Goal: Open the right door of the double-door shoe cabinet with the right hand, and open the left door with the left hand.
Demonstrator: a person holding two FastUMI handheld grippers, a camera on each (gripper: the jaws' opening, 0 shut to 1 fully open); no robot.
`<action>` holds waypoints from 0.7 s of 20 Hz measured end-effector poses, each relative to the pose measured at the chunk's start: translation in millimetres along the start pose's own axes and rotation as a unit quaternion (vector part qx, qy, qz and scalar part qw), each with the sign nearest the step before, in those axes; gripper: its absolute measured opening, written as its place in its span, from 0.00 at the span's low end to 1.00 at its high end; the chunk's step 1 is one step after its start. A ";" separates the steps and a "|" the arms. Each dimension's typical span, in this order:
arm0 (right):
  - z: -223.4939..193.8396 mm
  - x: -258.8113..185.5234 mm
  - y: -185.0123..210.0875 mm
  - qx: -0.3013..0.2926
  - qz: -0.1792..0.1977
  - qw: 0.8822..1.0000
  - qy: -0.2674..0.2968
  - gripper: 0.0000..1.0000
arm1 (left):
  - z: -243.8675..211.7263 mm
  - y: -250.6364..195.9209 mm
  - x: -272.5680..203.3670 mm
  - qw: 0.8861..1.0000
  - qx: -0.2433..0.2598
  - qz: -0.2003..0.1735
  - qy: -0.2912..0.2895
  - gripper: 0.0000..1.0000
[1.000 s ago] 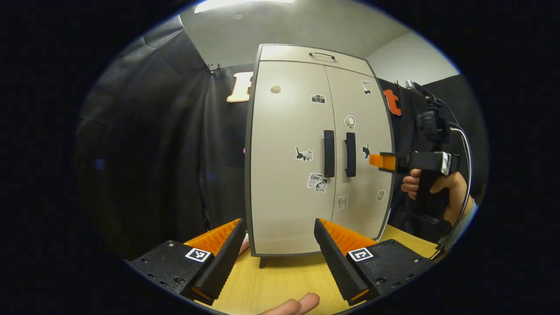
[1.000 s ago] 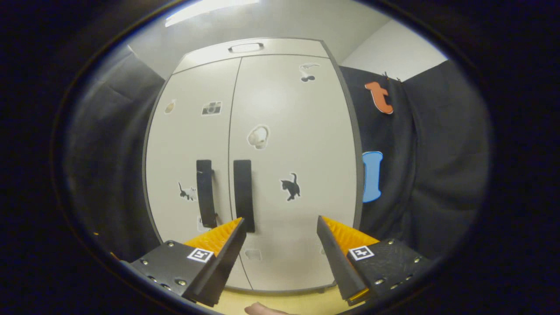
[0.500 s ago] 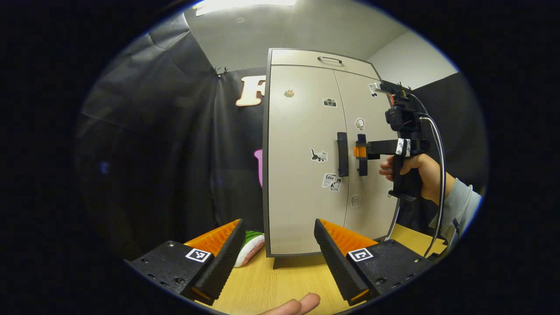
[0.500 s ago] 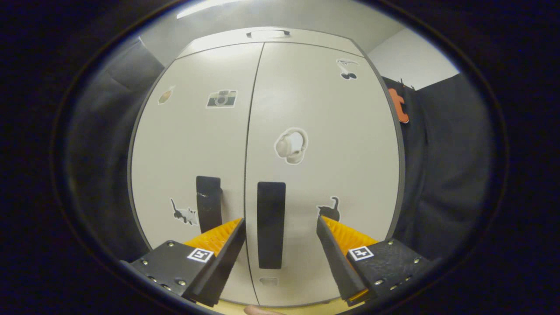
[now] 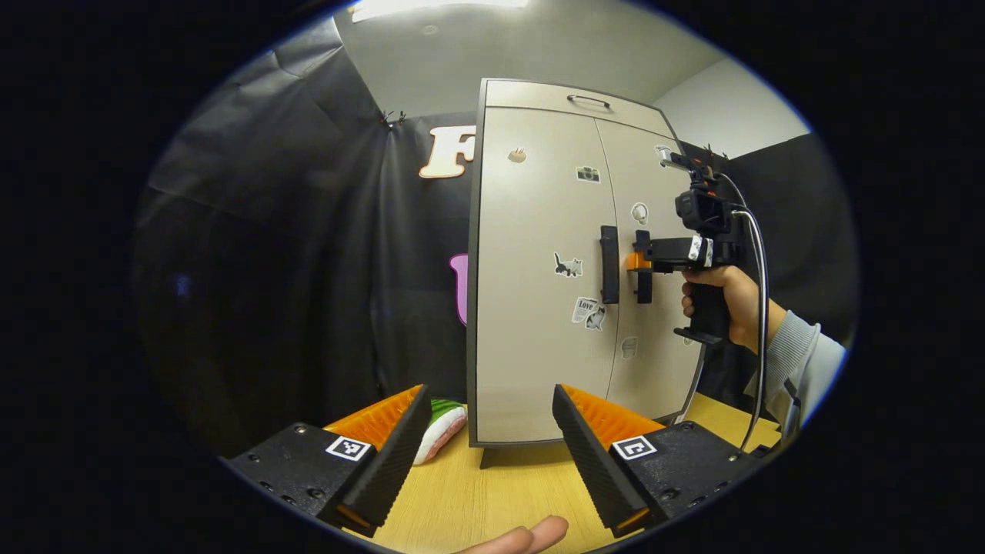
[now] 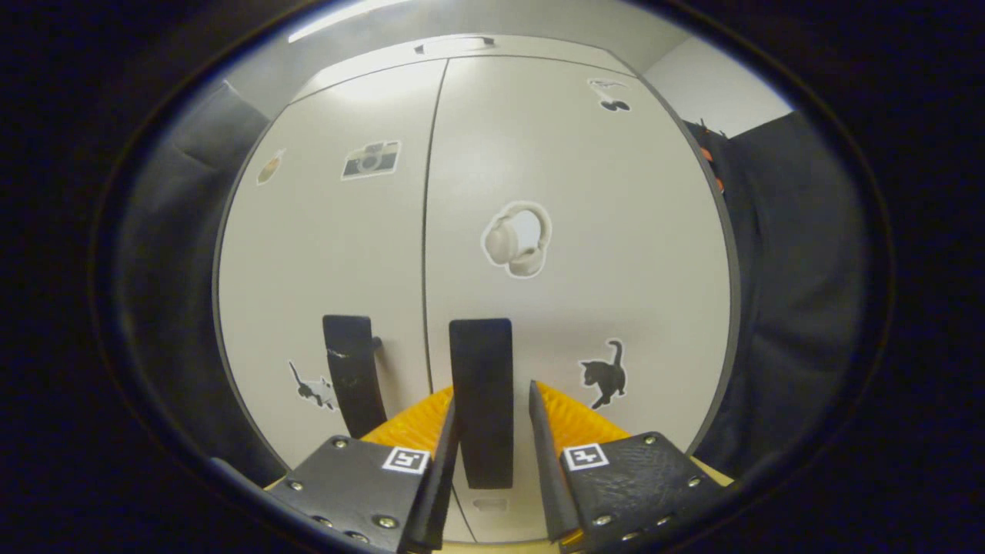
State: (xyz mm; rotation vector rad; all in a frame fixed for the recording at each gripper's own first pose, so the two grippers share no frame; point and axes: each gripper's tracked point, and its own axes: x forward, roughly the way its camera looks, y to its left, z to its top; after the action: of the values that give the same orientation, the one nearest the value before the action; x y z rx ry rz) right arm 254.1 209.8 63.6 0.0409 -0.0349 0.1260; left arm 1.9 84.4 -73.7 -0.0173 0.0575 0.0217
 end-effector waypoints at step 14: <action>0.0 -41.3 -7.4 0.009 0.059 0.998 0.038 0.16 | 25.9 0.3 -22.2 0.999 0.007 0.034 -0.010 0.98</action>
State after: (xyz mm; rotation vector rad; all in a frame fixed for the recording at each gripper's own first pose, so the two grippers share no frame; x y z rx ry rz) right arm 214.1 197.3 61.8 0.0513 0.0405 0.2449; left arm -18.8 84.7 -46.6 -0.0011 0.0379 0.0899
